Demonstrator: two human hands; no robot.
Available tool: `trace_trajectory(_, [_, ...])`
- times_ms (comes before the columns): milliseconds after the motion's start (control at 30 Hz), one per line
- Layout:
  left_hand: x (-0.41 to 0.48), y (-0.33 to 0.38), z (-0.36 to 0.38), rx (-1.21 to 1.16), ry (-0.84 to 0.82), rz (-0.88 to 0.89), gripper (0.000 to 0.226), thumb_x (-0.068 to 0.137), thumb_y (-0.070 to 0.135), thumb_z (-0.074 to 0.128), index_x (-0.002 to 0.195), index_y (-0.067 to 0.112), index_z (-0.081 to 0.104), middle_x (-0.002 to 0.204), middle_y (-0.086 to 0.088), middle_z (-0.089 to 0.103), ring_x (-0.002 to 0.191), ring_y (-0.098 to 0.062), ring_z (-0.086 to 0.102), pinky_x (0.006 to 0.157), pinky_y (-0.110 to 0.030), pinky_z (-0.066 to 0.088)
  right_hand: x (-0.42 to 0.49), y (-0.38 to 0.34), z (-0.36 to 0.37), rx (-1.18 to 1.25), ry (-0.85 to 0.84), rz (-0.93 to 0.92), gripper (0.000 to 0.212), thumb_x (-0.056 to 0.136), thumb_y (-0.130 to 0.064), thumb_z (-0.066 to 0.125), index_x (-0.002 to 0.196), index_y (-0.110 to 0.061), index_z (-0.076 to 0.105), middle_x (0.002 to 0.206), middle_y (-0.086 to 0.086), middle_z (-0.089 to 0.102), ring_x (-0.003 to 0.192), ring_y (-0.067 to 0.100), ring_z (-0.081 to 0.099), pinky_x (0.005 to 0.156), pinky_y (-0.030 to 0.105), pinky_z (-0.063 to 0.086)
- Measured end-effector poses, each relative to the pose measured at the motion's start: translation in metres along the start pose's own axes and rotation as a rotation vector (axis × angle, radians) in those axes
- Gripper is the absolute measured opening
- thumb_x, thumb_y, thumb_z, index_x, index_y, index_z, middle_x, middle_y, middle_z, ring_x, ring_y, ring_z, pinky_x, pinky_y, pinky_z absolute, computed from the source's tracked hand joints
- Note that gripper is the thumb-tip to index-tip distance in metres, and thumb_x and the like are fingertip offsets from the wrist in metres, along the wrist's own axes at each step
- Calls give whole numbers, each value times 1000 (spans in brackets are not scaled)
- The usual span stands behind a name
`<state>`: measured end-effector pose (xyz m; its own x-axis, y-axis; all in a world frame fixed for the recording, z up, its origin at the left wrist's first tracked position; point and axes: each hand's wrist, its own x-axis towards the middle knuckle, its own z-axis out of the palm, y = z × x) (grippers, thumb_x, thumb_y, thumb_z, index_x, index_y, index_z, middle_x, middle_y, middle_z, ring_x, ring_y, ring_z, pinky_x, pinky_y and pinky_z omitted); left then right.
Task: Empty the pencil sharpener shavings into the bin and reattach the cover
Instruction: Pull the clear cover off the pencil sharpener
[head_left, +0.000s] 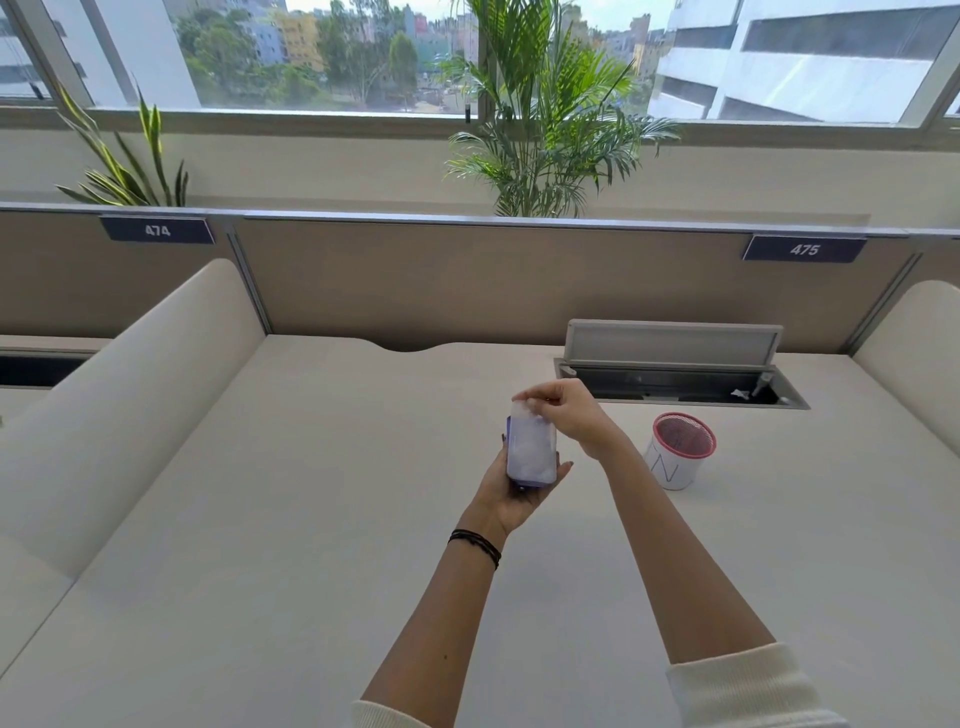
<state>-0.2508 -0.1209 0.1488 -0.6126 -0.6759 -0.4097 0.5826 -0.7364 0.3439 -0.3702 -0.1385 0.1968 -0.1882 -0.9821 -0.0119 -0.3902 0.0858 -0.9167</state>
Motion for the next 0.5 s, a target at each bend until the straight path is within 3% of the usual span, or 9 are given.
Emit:
trace_trajectory(100, [2, 1, -2, 12, 18, -6, 28, 100, 24, 40, 97, 4, 59, 84, -17, 60, 68, -29, 59, 52, -45, 59, 3, 0, -1, 101, 58, -6, 21, 92, 3, 49, 104, 5, 66, 96, 6, 63, 77, 5, 53, 61, 8, 46])
trace_trajectory(233, [0, 2, 0, 18, 28, -29, 34, 101, 28, 36, 96, 3, 59, 86, -15, 54, 73, -25, 51, 51, -42, 59, 9, 1, -4, 249, 216, 48, 21, 91, 7, 49, 104, 12, 63, 96, 13, 61, 73, 10, 50, 61, 17, 39])
trace_trajectory(400, [-1, 1, 0, 32, 9, -28, 34, 100, 30, 37, 98, 5, 60, 86, -14, 55, 73, -23, 50, 54, -40, 60, 9, 7, -6, 253, 322, 120, 20, 90, 7, 50, 104, 13, 63, 94, 11, 60, 67, 6, 49, 49, 3, 40])
trace_trajectory(500, [-2, 0, 0, 29, 9, -38, 34, 100, 30, 37, 98, 5, 61, 86, -15, 56, 73, -24, 51, 54, -41, 60, 4, 9, -7, 243, 351, 153, 20, 91, 4, 51, 105, 11, 63, 94, 10, 60, 69, 7, 49, 56, 12, 41])
